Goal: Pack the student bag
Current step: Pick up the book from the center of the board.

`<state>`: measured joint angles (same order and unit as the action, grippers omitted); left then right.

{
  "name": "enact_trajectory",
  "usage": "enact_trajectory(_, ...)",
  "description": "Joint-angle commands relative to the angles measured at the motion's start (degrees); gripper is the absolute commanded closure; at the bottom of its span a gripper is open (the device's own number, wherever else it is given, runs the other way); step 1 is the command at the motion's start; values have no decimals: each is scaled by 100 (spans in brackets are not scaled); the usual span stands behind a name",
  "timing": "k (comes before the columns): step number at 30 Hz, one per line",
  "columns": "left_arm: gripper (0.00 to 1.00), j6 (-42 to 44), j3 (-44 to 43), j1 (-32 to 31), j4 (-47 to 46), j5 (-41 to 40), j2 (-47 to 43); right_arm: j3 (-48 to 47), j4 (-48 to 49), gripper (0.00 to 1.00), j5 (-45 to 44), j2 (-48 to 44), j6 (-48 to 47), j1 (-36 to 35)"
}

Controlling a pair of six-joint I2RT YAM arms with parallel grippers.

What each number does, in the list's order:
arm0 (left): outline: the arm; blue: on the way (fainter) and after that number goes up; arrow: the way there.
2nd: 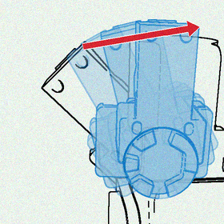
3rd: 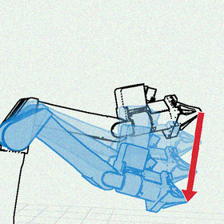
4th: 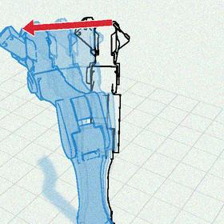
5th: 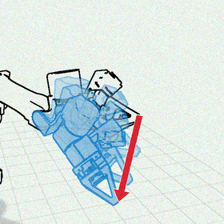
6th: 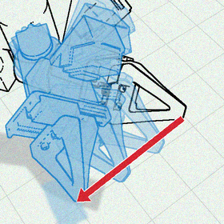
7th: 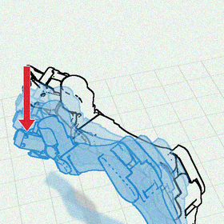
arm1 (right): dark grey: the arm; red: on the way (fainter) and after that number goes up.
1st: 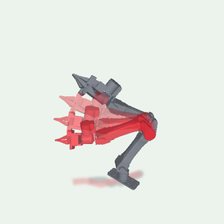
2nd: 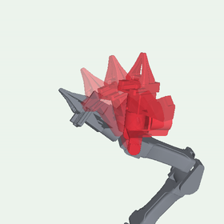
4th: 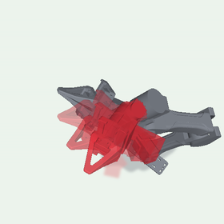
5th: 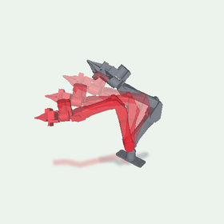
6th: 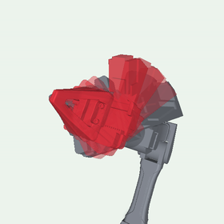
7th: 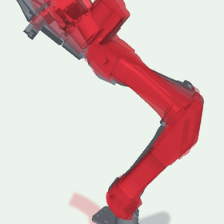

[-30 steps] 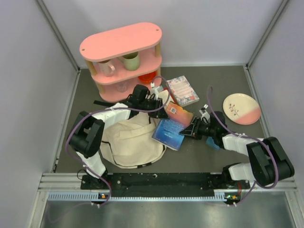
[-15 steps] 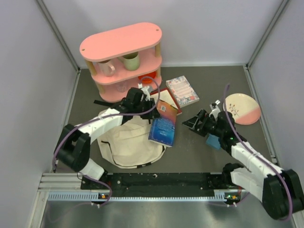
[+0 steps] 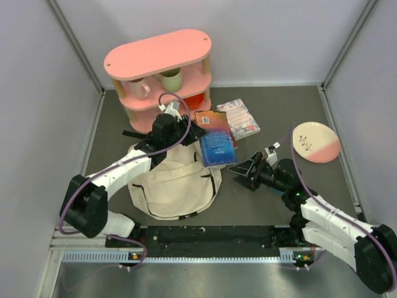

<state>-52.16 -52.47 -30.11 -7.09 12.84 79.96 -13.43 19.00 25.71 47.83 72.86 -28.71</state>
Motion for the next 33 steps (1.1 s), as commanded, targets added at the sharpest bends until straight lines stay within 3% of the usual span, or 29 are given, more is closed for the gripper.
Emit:
enact_trajectory(1, 100, -795, 52, -13, -1997, -71, -569, 130, 1533, 11, -514, 401, 1008, -433)
enact_trajectory(10, 100, -1288, 483, -13, -2701, -282, -789, 174, 4301, 3, -1182, 1833, 1503, -820)
enact_trajectory(13, 100, -1358, 597, -21, -2780, -352, -912, 51, 4576, 2, -1384, 2202, 1573, -890)
enact_trajectory(23, 100, -1551, 676, -30, -2815, -520, -1044, -230, 7000, 1, -2113, 4153, 2136, -1383)
enact_trajectory(33, 100, -1727, 922, -39, -2798, -555, -1255, -529, 7266, 1, -2554, 4542, 1917, -1357)
